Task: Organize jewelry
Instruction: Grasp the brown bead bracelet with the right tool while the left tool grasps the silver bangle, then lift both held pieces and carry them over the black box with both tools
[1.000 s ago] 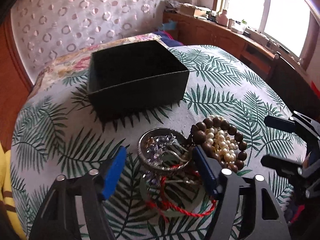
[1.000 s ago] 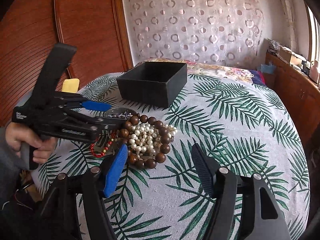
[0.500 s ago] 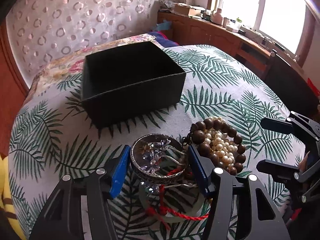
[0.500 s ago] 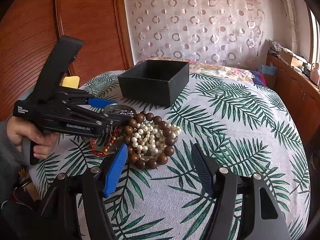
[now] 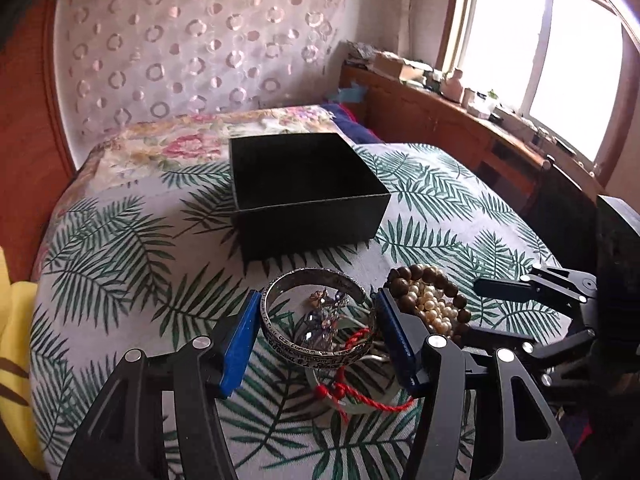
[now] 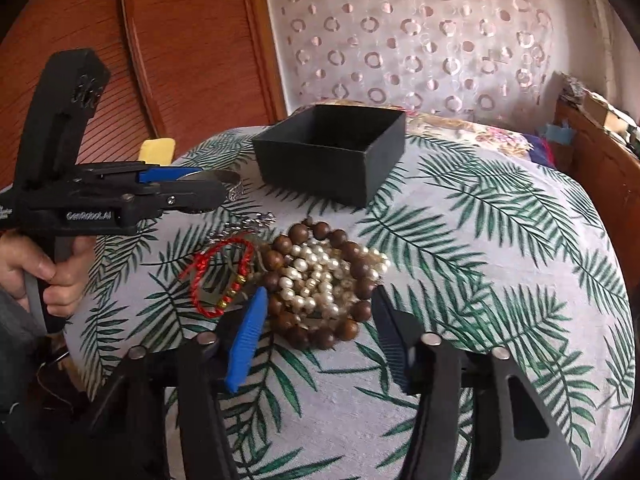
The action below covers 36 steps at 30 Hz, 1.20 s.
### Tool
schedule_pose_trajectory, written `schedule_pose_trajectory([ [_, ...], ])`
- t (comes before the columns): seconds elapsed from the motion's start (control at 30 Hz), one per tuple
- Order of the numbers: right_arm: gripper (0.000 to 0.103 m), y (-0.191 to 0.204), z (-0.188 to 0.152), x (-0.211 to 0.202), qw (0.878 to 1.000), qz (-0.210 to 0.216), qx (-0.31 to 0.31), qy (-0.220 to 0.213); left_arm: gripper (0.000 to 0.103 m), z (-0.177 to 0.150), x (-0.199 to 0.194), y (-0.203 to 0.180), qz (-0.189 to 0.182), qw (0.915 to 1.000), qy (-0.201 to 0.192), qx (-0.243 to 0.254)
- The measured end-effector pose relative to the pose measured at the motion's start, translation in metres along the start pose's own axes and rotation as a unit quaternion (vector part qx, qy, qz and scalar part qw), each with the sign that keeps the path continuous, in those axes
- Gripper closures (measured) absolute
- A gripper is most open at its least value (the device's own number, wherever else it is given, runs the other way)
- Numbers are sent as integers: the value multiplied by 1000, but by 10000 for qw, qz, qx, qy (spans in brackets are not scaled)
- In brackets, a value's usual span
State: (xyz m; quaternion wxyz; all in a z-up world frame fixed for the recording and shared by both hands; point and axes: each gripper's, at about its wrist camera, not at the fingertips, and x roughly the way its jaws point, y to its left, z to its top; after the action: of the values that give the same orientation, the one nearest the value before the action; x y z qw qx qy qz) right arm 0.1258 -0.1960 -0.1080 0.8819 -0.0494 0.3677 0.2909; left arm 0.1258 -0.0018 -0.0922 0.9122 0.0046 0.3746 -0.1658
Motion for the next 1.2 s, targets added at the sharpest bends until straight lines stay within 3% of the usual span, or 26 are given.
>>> schedule_pose_trajectory([
  [0.2, 76, 19, 13, 11, 9993, 181, -306, 110, 47, -9, -12, 3, 5, 9998, -132, -132],
  [0.53, 79, 36, 34, 41, 9963, -121, -716, 465, 47, -18, -19, 14, 82, 9995, -195, -214],
  [0.63, 86, 36, 33, 45, 9954, -196, -782, 511, 47, -19, -20, 16, 73, 9995, -206, -247],
  [1.2, 88, -1, 70, -42, 9972, 81, -615, -408, 47, -11, -31, 12, 52, 9989, -410, -242],
])
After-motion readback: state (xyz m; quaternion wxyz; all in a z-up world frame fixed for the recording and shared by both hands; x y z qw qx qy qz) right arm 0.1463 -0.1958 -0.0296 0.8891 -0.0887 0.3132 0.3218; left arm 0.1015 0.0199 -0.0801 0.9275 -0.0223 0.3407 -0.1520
